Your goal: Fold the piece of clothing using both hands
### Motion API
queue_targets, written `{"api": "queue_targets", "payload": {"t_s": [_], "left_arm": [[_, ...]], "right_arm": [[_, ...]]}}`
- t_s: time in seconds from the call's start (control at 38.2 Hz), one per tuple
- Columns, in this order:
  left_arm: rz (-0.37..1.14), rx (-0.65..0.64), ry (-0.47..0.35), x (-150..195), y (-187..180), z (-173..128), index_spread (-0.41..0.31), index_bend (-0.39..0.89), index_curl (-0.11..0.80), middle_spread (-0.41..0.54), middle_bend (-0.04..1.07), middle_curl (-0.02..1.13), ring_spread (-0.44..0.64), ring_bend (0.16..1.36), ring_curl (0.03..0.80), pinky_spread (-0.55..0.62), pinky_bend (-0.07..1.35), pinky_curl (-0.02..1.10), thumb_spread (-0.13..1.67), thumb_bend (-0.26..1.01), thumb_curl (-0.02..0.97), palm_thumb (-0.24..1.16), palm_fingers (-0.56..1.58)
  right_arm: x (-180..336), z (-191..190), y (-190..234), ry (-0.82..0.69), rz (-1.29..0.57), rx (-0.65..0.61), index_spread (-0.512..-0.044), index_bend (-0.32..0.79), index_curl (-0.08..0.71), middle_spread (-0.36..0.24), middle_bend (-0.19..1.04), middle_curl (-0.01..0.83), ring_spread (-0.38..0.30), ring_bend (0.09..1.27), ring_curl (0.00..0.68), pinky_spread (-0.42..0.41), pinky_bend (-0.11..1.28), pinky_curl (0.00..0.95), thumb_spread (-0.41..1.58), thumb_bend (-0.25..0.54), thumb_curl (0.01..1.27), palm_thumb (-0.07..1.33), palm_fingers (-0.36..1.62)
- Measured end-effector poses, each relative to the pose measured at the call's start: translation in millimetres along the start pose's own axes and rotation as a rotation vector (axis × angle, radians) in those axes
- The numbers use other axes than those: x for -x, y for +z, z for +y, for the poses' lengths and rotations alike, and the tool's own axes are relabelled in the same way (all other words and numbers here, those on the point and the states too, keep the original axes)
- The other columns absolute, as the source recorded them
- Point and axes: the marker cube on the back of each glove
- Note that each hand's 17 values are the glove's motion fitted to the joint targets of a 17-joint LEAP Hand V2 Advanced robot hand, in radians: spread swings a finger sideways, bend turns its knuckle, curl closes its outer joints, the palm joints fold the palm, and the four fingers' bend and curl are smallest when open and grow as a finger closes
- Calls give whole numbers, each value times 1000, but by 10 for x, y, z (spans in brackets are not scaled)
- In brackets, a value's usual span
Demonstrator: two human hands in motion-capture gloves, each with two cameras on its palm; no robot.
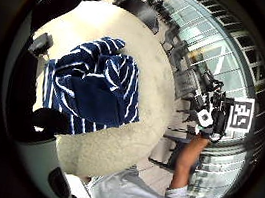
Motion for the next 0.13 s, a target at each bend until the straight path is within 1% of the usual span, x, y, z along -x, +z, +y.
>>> {"api": "queue_targets", "payload": {"t_s": [0.13], "left_arm": [[-17,0,-7,-26,41,-19,-134,151,356,-64,170,344,140,482,314,300,467,354,1582,320,406,640,532]], "right_arm": [[13,-36,90,-2,-20,-50,-387,178,350,-117,169,380,27,186,283,222,389,312,1327,-11,377,594,335]]}}
